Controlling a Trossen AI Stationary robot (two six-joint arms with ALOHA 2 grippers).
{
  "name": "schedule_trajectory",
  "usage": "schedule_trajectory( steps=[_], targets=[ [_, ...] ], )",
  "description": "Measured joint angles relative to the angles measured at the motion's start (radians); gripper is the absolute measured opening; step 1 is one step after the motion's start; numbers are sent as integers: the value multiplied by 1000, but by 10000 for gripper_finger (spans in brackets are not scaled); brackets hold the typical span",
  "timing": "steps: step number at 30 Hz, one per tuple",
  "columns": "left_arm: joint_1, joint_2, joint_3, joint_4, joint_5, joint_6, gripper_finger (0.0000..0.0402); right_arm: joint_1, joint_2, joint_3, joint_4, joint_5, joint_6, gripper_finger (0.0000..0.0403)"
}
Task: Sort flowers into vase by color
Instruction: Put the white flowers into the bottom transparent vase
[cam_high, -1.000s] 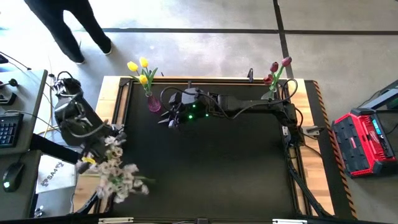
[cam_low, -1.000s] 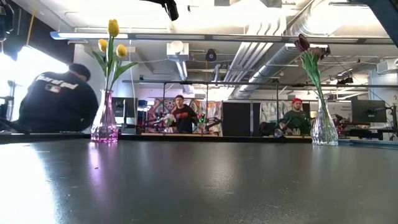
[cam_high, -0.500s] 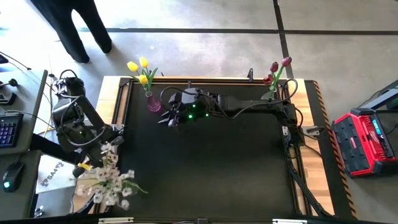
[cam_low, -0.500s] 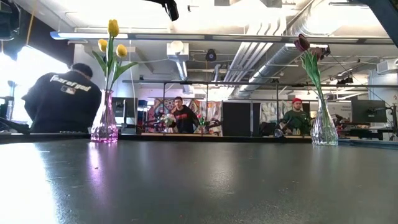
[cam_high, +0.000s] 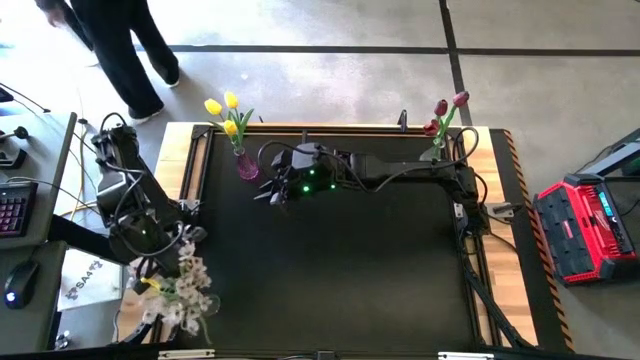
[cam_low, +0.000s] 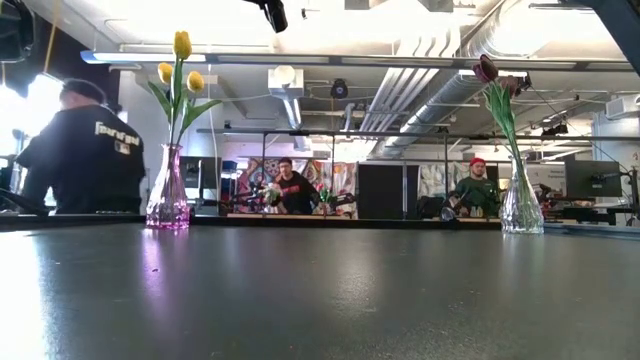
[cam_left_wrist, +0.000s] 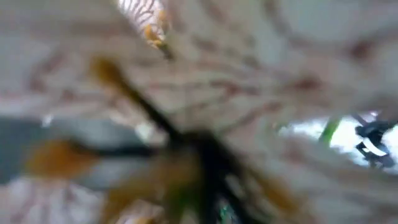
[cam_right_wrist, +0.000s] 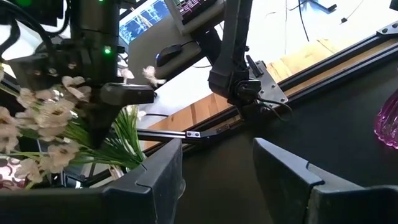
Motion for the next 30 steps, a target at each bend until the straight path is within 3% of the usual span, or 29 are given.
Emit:
schedule_trajectory(
  steps=[4,8,17,30],
  targets=[
    [0,1,-7,8,-20,-37,45,4,0,0,0,0,6,183],
    [0,1,-7,43,-17,-81,104,9,0,0,0,0,6,183],
    [0,-7,-7,69,107,-223,222,12,0,0,-7,-1,3,183],
    [0,-122,-6,310,120,-278,243,15,0,0,-6,-12,25,183]
  ],
)
